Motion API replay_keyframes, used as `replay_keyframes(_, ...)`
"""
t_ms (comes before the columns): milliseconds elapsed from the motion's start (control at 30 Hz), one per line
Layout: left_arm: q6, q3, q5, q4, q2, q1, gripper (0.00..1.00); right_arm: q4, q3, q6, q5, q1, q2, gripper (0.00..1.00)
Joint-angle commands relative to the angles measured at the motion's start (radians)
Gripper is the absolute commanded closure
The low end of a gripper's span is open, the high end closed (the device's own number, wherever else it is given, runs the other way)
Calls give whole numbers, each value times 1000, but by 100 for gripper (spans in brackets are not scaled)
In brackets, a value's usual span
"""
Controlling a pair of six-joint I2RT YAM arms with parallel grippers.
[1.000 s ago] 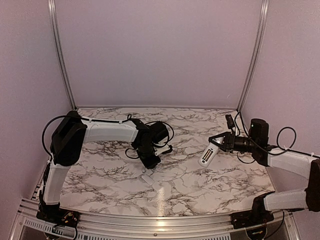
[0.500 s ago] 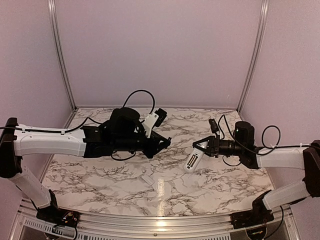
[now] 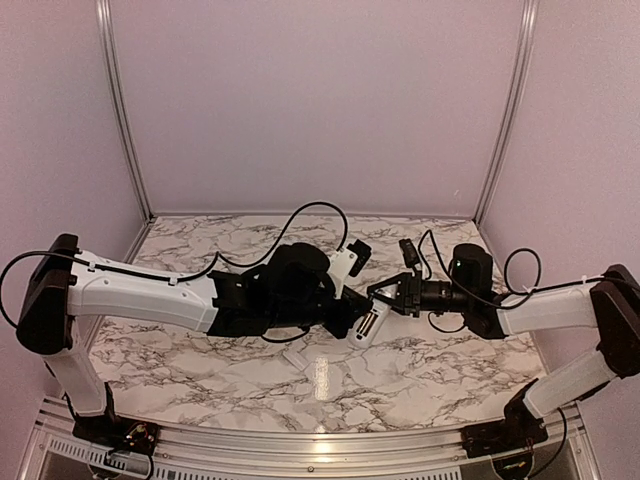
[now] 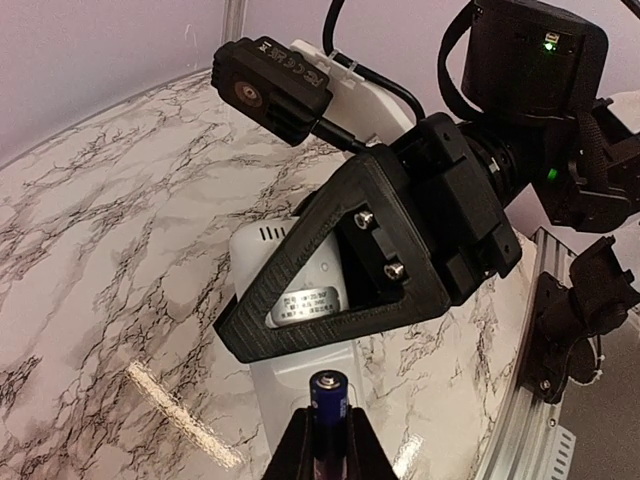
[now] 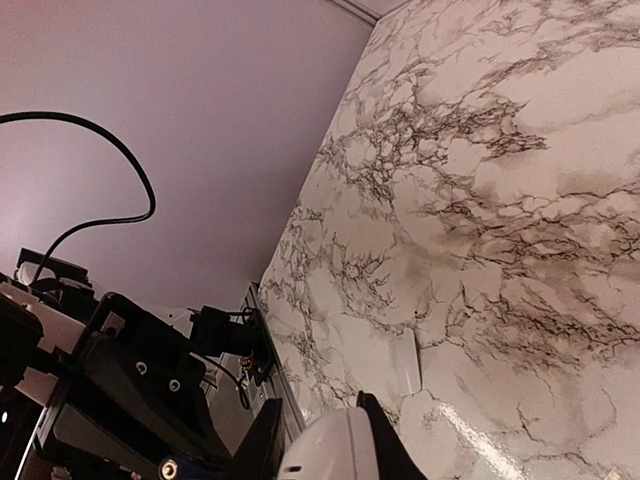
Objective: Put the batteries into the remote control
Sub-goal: Place the battery in the battery compartment.
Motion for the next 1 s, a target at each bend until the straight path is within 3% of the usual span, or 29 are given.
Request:
replay_keyframes(0, 26, 50, -46, -30, 40, -14, 100, 71, 39, 37, 8, 14, 3, 100)
replay_keyframes(600, 60, 91, -109, -99, 105, -41, 100, 123, 31, 103, 4, 14, 2, 100)
replay_keyframes(967, 63, 89, -154, -128, 111, -41, 84, 132, 31, 115, -3, 14, -1, 100)
